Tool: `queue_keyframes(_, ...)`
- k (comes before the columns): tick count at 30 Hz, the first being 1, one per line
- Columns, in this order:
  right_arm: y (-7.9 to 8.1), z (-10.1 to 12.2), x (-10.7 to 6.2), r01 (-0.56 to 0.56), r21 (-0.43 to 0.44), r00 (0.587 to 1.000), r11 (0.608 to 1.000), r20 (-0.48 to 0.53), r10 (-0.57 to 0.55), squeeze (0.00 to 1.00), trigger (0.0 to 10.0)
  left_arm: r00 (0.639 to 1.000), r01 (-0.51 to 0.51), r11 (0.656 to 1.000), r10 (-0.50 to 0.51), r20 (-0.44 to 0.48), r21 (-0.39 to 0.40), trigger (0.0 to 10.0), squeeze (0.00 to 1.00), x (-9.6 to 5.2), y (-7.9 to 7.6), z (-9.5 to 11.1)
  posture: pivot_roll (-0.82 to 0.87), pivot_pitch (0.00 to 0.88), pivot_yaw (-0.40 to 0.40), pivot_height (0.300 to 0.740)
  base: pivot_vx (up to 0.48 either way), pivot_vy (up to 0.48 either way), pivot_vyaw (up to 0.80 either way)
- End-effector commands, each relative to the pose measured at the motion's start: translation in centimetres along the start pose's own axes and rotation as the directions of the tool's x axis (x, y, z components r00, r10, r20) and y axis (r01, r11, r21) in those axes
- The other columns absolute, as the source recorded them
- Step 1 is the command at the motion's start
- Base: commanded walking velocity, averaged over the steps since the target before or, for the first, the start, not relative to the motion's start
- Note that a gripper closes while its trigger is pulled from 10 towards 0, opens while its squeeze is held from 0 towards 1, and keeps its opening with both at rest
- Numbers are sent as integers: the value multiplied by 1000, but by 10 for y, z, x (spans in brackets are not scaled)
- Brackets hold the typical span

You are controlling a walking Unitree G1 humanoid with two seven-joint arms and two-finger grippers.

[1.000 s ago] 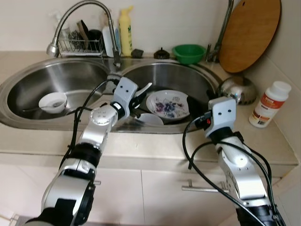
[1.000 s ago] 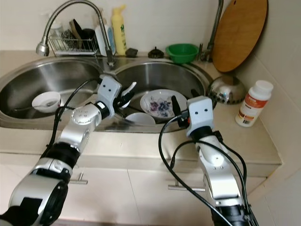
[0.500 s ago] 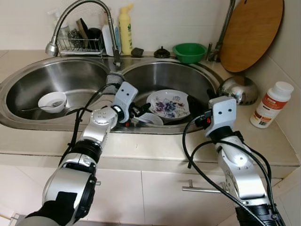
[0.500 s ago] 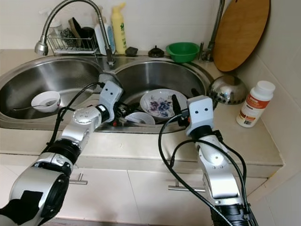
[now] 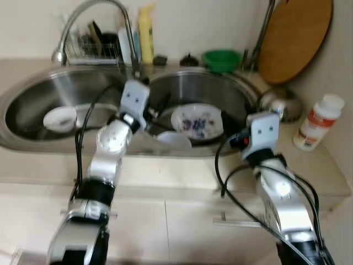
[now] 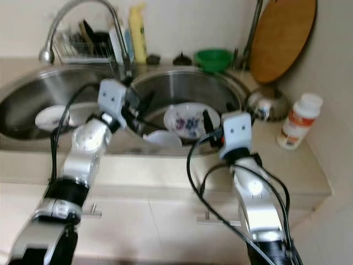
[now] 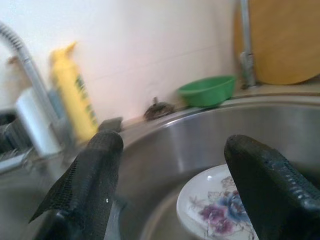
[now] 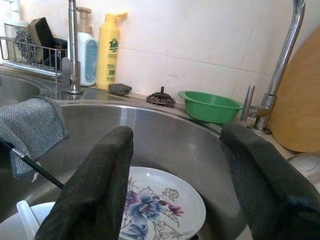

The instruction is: Kitchen organization

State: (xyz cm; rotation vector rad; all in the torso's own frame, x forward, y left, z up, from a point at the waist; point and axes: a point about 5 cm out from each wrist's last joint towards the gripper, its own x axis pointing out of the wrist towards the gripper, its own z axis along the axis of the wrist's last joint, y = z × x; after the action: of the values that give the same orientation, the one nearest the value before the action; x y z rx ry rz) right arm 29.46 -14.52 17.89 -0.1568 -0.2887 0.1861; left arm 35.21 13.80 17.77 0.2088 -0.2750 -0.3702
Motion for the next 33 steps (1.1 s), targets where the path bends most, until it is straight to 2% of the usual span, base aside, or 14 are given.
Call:
queue_keyframes(1, -1, 3, -1, 2, 12, 1000, 1000, 12, -3, 0, 10000, 997, -46, 999, 45, 56, 4, 10000, 0, -6, -1, 14, -9, 0, -5, 740, 0, 0, 0)
queue_keyframes(6, -1, 4, -2, -2, 15, 1000, 1000, 16, 1, 0, 10000, 993, -66, 997, 62, 101, 36, 10000, 0, -28, -9, 24, -3, 0, -9, 740, 0, 0, 0)
queue_keyframes(8, -1, 5, -1, -4, 16, 1000, 1000, 17, 3, 0, 10000, 991, -84, 996, 82, 105, 16, 10000, 0, -34, -10, 29, 0, 0, -11, 740, 0, 0, 0)
queue_keyframes(14, -1, 4, -2, -9, 16, 1000, 1000, 15, 8, 0, 10000, 990, -99, 995, 98, 103, 1, 10000, 0, -40, -9, 35, 7, 0, -14, 740, 0, 0, 0)
queue_keyframes(19, -3, 3, -6, -15, 2, 1000, 1000, 6, 15, 0, 10000, 992, -119, 993, 118, 48, 15, 10000, 0, -52, -6, 29, 1, 0, -9, 740, 0, 224, 0)
queue_keyframes(23, -7, 1, -19, -33, -26, 999, 999, -19, 32, 0, 10000, 994, -112, 994, 112, -6, 20, 10000, 0, -68, -10, 20, -2, 0, -10, 740, 0, 296, 0)
queue_keyframes(27, -8, 0, -31, -34, -32, 999, 999, -38, 33, 0, 10000, 991, -128, 992, 128, -33, 12, 10000, 0, -76, -9, 19, -2, 0, -10, 740, 0, 296, 0)
queue_keyframes(30, -5, -2, -45, -34, -35, 997, 999, -63, 32, 0, 10000, 988, -150, 989, 150, -46, 7, 10000, 0, -84, -11, 19, -3, 0, -18, 740, 0, 294, 0)
queue_keyframes(33, -2, -3, -52, -38, -42, 997, 998, -75, 35, 0, 10000, 987, -149, 989, 150, -50, 9, 10000, 0, -88, -15, 20, 1, 0, -20, 740, 0, 291, 0)
